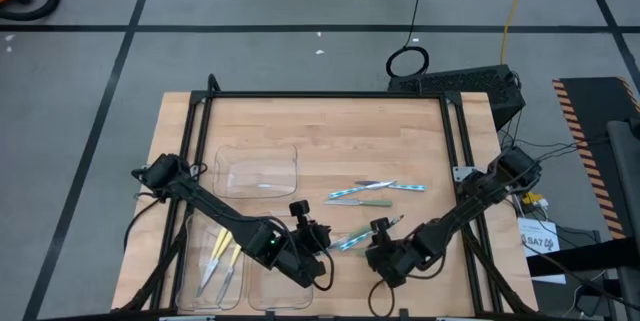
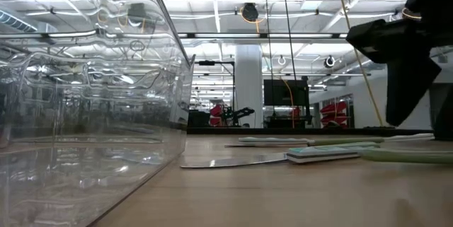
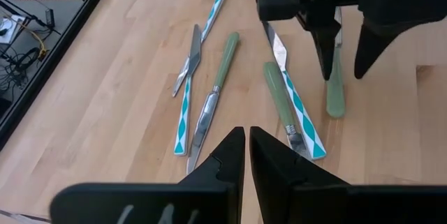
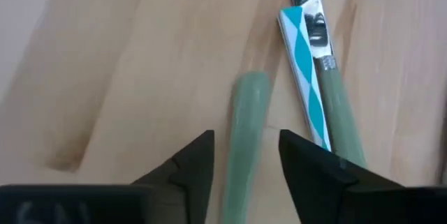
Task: Sort silverware by color (type)
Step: Put the bottom green table knife into the top transparent bin
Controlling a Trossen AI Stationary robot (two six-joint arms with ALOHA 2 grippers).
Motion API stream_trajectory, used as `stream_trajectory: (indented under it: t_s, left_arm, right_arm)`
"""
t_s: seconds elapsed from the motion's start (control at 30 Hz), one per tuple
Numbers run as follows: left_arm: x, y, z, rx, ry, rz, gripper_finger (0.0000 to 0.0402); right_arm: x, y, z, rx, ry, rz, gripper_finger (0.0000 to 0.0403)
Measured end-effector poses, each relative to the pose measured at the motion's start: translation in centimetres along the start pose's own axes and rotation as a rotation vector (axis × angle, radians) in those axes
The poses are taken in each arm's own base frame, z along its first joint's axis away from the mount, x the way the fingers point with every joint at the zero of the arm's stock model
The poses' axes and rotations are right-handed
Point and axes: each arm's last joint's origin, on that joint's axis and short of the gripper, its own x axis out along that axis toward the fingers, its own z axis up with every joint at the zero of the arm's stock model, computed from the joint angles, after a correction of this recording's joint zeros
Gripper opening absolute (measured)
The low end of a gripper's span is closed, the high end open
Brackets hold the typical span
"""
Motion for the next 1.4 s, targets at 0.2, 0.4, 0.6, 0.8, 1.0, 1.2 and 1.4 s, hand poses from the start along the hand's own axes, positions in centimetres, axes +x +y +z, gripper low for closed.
stream_trajectory:
  t_s: [0.2, 0.4, 0.6, 0.8, 1.0, 1.2, 1.4]
  left_arm:
    - [0.1, 0.1, 0.0, -0.004, 0.0, 0.001, 0.0033]
    - [0.1, 0.1, 0.0, -0.004, 0.0, 0.001, 0.0033]
    - [0.1, 0.1, 0.0, -0.003, 0.001, 0.001, 0.0033]
    - [0.1, 0.1, 0.0, -0.003, 0.001, 0.002, 0.0033]
    - [0.1, 0.1, 0.0, 0.001, 0.001, 0.002, 0.0033]
    - [0.1, 0.1, 0.0, 0.0, 0.0, 0.002, 0.0033]
    - [0.1, 0.1, 0.0, -0.012, 0.001, 0.002, 0.0033]
  right_arm:
    - [2.0, 0.1, -0.4, 0.008, 0.069, 0.022, 0.0197]
    - [4.1, -0.8, -0.8, 0.049, 0.172, 0.122, 0.0169]
    - [4.4, -1.4, -0.7, 0.063, 0.191, 0.152, 0.0069]
    - [4.2, -1.3, -0.7, 0.026, 0.195, 0.197, 0.0053]
    - [2.1, -0.9, 0.3, 0.013, 0.134, 0.189, 0.0053]
    - [0.4, 0.4, 1.2, -0.02, 0.099, 0.199, 0.0053]
    - [0.3, 0.7, 0.9, -0.037, 0.115, 0.171, 0.0053]
